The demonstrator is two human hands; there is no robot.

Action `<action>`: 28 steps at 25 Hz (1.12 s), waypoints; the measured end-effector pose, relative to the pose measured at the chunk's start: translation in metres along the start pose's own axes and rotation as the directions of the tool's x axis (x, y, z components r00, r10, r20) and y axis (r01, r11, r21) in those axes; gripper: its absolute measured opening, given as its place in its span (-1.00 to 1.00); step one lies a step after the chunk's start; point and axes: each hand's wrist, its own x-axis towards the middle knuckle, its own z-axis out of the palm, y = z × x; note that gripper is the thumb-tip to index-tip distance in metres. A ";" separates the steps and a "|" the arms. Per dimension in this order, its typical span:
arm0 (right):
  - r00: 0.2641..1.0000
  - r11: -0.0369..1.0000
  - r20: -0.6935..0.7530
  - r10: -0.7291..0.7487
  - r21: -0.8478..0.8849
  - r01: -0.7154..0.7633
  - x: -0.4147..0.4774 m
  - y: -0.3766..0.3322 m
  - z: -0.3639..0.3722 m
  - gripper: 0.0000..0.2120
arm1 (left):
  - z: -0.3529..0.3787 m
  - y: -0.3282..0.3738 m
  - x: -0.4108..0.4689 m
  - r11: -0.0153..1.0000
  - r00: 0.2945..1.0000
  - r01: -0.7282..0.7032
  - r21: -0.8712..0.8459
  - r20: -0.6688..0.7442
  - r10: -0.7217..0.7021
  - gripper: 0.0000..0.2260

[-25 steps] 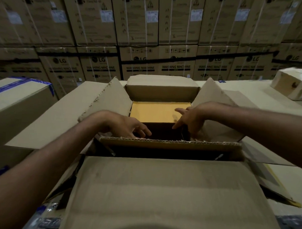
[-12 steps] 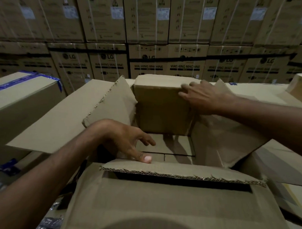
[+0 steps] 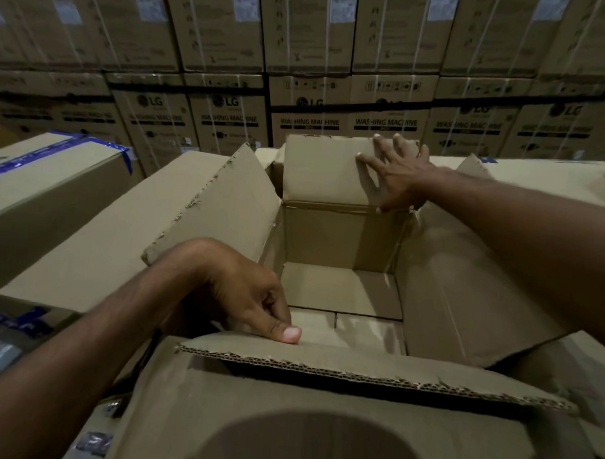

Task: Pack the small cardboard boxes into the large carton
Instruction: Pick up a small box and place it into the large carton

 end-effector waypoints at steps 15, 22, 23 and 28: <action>0.998 0.999 0.049 0.051 -0.006 -0.050 -0.026 0.006 -0.007 0.20 | 0.001 0.009 -0.039 0.899 0.850 0.327 0.290 -0.505 -0.147 0.03; 0.939 0.999 0.343 0.014 -0.043 0.001 -0.120 -0.004 -0.033 0.03 | 0.012 0.007 -0.056 0.900 0.873 0.311 0.305 -0.467 -0.144 0.15; 0.922 1.000 0.388 0.002 -0.022 0.007 -0.135 -0.004 -0.037 0.00 | 0.015 0.009 -0.058 0.902 0.877 0.310 0.299 -0.457 -0.150 0.13; 0.857 0.996 0.513 -0.051 -0.031 0.078 -0.194 -0.013 -0.032 -0.12 | 0.024 0.019 -0.064 0.905 0.876 0.332 0.268 -0.443 -0.190 -0.22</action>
